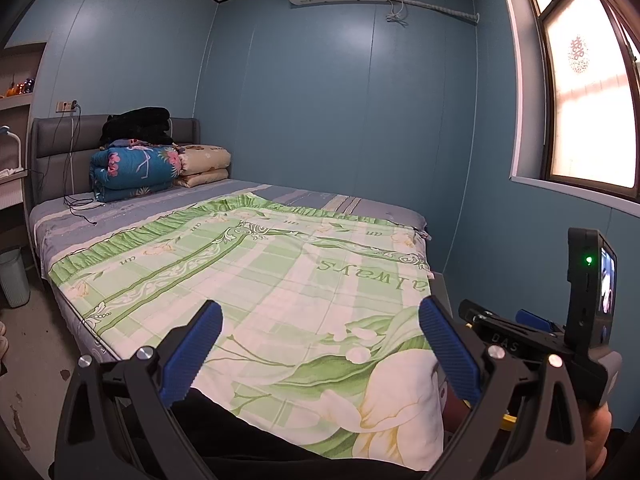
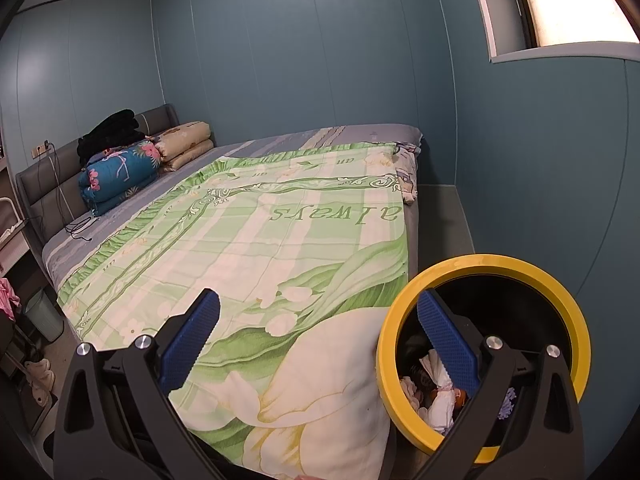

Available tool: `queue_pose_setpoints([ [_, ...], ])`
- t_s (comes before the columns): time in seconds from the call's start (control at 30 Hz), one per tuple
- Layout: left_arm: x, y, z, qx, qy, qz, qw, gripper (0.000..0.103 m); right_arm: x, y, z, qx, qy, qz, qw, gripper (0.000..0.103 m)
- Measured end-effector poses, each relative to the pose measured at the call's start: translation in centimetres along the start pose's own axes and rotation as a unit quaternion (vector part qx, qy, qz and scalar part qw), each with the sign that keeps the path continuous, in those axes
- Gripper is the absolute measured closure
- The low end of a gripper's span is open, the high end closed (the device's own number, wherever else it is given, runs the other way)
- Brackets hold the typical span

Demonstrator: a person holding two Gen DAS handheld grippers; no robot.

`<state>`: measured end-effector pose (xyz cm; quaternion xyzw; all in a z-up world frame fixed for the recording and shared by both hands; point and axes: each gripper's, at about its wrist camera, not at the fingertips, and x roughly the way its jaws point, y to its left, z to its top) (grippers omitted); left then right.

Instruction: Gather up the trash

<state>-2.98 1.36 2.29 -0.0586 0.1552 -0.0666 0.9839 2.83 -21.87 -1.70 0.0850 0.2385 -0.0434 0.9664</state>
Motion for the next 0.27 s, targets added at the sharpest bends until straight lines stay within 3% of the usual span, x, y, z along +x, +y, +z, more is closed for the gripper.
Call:
queue_pose_setpoints([
  [0.27, 0.22, -0.08, 0.03, 0.0, 0.003, -0.002, 1.0, 0.008, 0.26, -0.09, -0.05, 0.003, 0.004, -0.001, 1.0, 0.008],
])
